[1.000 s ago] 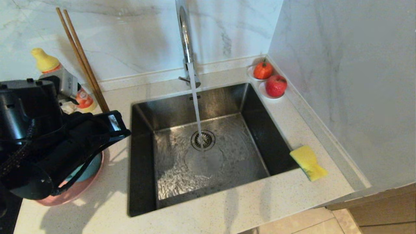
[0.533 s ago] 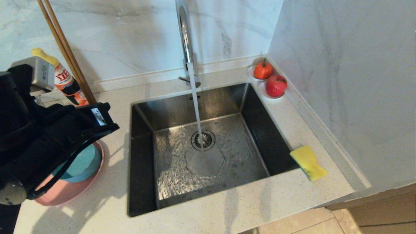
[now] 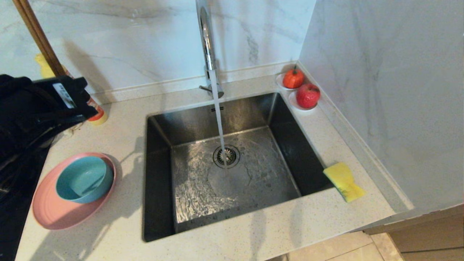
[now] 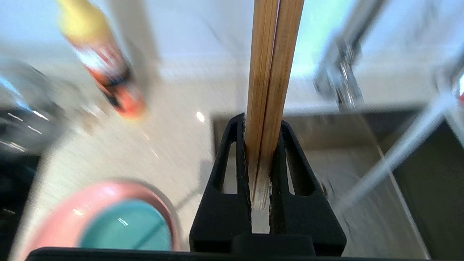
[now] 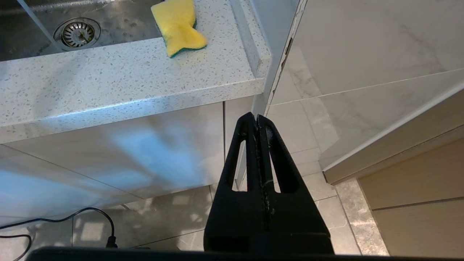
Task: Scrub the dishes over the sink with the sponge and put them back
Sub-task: Place the chopsticks on the glass basin
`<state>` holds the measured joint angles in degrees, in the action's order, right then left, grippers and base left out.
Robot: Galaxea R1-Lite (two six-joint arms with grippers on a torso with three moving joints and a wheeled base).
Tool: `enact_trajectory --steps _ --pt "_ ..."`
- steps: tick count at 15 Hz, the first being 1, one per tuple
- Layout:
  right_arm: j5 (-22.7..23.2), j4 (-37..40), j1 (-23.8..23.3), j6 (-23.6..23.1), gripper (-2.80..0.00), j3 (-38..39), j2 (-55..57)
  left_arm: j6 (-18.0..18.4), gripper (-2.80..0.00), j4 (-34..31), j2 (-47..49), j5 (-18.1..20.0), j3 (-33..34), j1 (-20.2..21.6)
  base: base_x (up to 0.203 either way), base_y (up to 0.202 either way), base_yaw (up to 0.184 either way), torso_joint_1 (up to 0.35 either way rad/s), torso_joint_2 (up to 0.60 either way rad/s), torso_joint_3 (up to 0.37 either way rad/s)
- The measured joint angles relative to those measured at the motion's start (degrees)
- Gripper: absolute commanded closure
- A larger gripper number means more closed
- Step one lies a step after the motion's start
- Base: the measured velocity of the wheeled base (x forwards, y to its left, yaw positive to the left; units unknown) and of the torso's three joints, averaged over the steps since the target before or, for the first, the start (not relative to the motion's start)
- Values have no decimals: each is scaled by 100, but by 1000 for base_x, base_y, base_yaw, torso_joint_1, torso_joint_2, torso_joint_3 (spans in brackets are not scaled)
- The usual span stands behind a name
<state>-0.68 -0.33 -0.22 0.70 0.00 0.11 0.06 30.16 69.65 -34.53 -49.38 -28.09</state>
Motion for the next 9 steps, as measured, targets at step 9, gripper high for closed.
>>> enact_trajectory --steps 9 --pt "0 2 1 1 0 0 0 -407 0 -315 152 1373 -1452 4248 0 0 0 0 0 0"
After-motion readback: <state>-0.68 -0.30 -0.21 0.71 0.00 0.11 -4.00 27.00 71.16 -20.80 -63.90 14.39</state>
